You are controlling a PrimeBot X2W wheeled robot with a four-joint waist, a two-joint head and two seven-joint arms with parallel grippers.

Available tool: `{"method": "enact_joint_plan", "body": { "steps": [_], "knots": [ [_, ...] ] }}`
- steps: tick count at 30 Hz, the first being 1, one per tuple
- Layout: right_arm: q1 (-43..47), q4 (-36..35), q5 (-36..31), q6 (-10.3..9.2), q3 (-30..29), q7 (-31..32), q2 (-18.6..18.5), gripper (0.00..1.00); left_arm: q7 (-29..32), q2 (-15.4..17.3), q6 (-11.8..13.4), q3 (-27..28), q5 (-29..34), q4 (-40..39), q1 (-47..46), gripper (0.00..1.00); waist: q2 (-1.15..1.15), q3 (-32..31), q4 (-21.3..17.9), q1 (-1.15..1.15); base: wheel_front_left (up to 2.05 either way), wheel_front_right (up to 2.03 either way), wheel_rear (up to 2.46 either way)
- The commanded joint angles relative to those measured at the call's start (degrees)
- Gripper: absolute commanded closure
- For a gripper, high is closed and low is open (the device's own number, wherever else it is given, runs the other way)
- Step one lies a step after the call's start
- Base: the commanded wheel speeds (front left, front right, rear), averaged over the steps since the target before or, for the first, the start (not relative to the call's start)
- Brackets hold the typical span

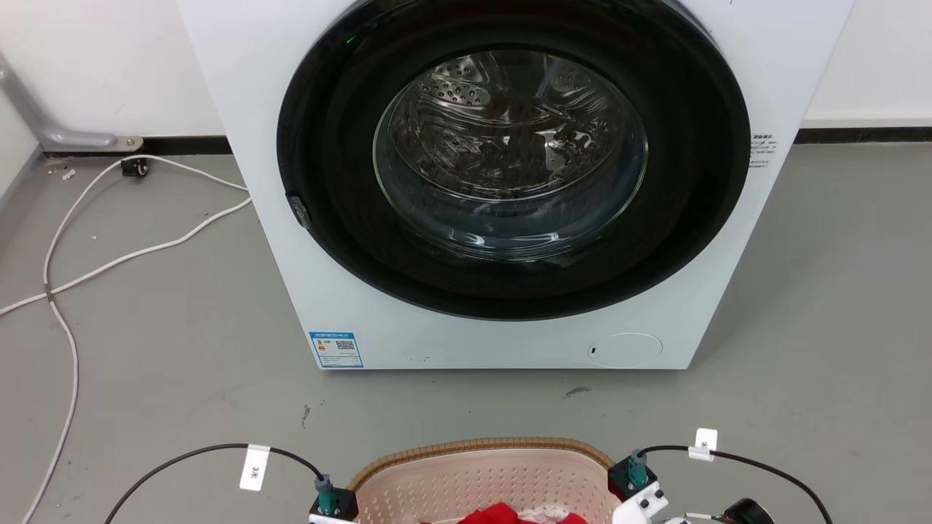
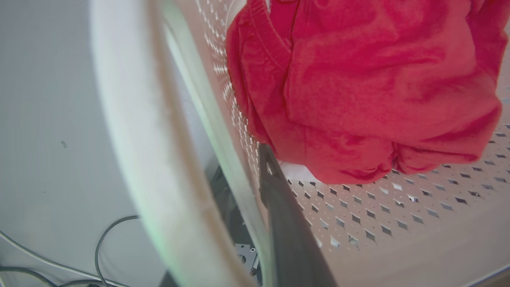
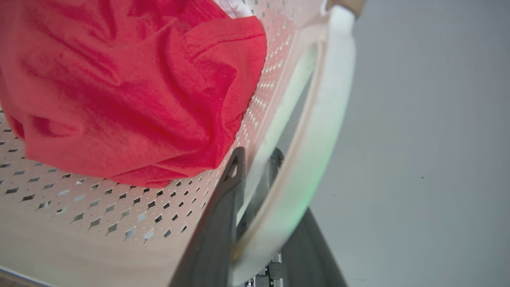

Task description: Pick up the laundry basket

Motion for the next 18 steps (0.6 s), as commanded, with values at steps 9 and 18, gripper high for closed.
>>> {"method": "enact_joint_plan", "body": {
  "steps": [9, 18],
  "knots": [
    [0.1, -0.2, 3.2, 0.16, 4.3, 0.1, -0.2, 1.00, -0.4, -0.5, -0.2, -2.7, -2.0, 0.0, -0.1, 1.00, 0.00, -0.1, -0.1, 0.00, 0.00, 0.00, 0.00],
    [-0.7, 0.0, 5.1, 0.17, 6.9, -0.5, -0.3, 1.00, -1.4, -0.8, -0.2, -5.0, -3.5, 0.4, -1.0, 1.00, 0.00, -0.1, -0.1, 0.00, 0.00, 0.00, 0.00]
  ]
}}
